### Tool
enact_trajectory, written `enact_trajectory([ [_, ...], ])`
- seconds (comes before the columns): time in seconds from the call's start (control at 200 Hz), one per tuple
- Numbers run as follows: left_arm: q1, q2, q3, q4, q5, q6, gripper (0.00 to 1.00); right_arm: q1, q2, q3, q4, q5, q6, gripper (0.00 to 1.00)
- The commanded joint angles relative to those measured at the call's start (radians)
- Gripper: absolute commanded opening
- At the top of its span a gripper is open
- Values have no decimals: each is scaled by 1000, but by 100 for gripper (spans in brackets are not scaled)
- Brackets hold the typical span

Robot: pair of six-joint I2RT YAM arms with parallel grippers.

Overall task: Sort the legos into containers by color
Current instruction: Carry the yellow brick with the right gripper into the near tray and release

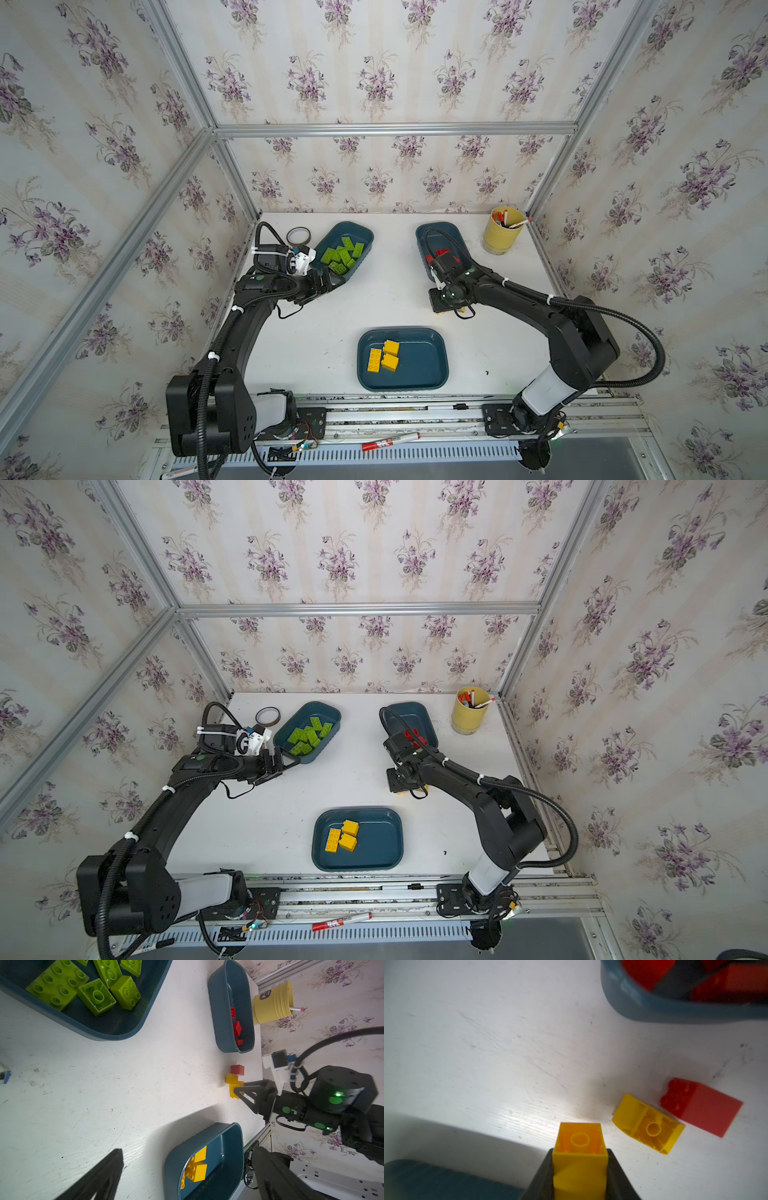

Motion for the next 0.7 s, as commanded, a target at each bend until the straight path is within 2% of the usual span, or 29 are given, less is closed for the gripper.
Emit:
enact_trajectory([
  [0.0, -1, -3, 5, 7, 17, 1, 99, 17, -72, 9, 8, -94, -148, 24],
  [0.095, 0, -4, 3, 8, 14, -1, 99, 67, -180, -53, 62, -156, -293, 24],
  [0.18, -1, -5, 3, 8, 19, -1, 99, 102, -263, -112, 99, -288, -362, 24],
  [0.255, 0, -5, 2, 7, 18, 0, 99, 145, -322, -164, 117, -358, -418, 24],
  [0.375, -4, 1, 6, 8, 17, -4, 99, 260, -344, -238, 122, -326, -532, 26],
  [0.48, -12, 2, 9, 8, 13, -7, 99, 331, -299, -267, 153, -302, -550, 28],
  [0.695, -16, -4, 4, 8, 14, -12, 99, 342, -284, -262, 202, -238, -529, 63],
])
